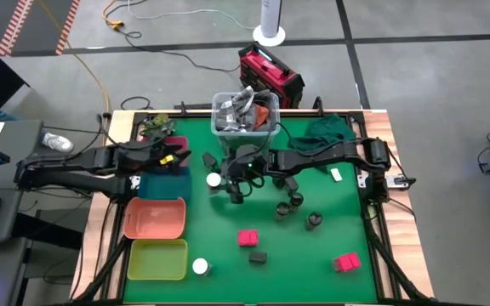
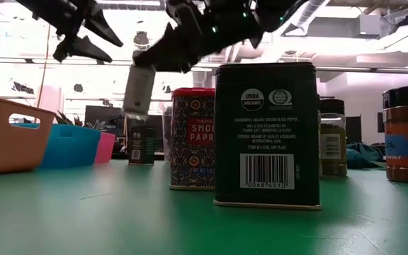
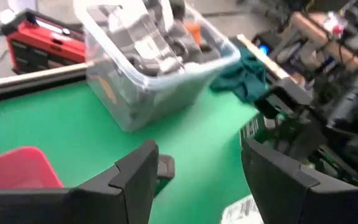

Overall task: Sort spices by type
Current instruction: Put the top white seasoning bottle into the blue bin

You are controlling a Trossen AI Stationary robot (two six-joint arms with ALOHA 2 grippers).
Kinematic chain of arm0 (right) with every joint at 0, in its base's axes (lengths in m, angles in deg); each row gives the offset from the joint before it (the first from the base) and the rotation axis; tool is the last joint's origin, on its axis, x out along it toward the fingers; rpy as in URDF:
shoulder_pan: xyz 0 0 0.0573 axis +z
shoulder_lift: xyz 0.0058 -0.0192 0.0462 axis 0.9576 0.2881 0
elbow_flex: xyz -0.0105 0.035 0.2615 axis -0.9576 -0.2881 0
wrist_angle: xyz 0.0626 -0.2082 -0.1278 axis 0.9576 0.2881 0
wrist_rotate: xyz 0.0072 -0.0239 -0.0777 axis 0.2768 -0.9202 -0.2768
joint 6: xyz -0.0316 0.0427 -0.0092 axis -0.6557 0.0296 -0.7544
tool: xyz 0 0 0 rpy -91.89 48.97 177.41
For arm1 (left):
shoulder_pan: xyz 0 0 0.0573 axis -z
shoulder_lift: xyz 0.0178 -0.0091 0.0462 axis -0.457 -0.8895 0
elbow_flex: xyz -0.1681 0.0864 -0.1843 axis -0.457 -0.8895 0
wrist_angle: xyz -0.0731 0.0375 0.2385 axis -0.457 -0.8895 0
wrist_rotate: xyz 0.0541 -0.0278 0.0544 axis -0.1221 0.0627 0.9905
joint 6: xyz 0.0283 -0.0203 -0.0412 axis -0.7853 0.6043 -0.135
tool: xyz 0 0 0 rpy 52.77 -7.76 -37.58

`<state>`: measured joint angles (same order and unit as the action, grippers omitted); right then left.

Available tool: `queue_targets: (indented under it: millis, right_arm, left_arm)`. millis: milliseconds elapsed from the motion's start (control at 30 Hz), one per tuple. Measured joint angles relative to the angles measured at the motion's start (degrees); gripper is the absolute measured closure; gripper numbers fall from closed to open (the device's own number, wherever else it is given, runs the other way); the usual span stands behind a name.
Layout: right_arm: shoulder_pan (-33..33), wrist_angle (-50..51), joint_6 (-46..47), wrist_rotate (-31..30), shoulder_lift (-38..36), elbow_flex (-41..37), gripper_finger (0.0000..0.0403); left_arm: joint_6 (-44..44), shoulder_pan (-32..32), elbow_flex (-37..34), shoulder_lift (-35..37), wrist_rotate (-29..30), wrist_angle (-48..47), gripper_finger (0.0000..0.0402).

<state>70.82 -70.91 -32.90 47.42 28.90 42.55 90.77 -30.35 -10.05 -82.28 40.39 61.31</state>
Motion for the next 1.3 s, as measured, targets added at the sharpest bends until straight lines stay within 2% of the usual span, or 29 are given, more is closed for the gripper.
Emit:
queue_targets:
  millis: [400, 533, 833, 1067, 1300]
  right_arm:
    - [0.0, -3.3, -4.2, 0.0, 0.1, 2.2, 0.0170]
    - [-0.1, -4.5, -3.3, 0.0, 3.0, 4.5, 0.0170]
    - [0.9, -2.9, -0.5, -0.2, 13.3, 21.1, 0.0170]
    - [0.4, 2.8, -0.7, 0.9, 20.8, 34.4, 0.0170]
    - [-0.4, 6.0, -0.6, 2.6, 25.1, 40.1, 0.0170]
  left_arm:
    - [-1.9, 0.0, 0.0, 7.7, 2.3, 1.0, 0.0182]
    - [-3.0, 0.0, 0.0, 8.6, 2.5, 1.2, 0.0182]
    - [-3.4, -0.1, 0.0, 8.7, 3.3, 1.2, 0.0182]
    - [-3.4, -0.1, 0.1, 10.1, 3.5, 1.2, 0.0182]
    - [-5.2, -0.1, 2.0, 12.3, 4.6, 1.2, 0.0182]
